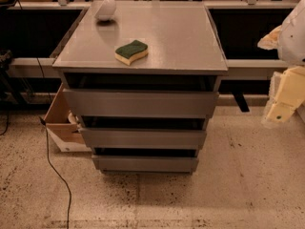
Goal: Open middle drawer
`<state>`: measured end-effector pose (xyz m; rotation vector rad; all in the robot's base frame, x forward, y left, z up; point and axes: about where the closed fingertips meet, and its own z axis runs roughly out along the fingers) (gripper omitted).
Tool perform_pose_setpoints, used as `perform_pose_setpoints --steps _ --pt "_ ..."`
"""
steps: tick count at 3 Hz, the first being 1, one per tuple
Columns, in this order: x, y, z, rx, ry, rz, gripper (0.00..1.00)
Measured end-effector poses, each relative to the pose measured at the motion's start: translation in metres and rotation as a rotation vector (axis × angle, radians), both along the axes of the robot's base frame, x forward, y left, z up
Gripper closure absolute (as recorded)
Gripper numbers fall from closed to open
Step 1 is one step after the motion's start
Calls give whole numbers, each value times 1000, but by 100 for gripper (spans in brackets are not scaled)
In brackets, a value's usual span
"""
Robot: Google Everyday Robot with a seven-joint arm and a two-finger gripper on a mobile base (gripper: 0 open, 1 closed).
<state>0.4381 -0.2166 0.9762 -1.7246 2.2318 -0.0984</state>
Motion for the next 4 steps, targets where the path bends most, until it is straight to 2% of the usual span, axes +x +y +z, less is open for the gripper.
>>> perform_pose_setpoints --steps 1,2,3,4 --pt "2 2 -3 4 1 0 0" --pt "12 11 -21 21 7 -1 0" --pt "38 42 -86 48 56 19 0" --pt "63 78 -172 63 103 40 0"
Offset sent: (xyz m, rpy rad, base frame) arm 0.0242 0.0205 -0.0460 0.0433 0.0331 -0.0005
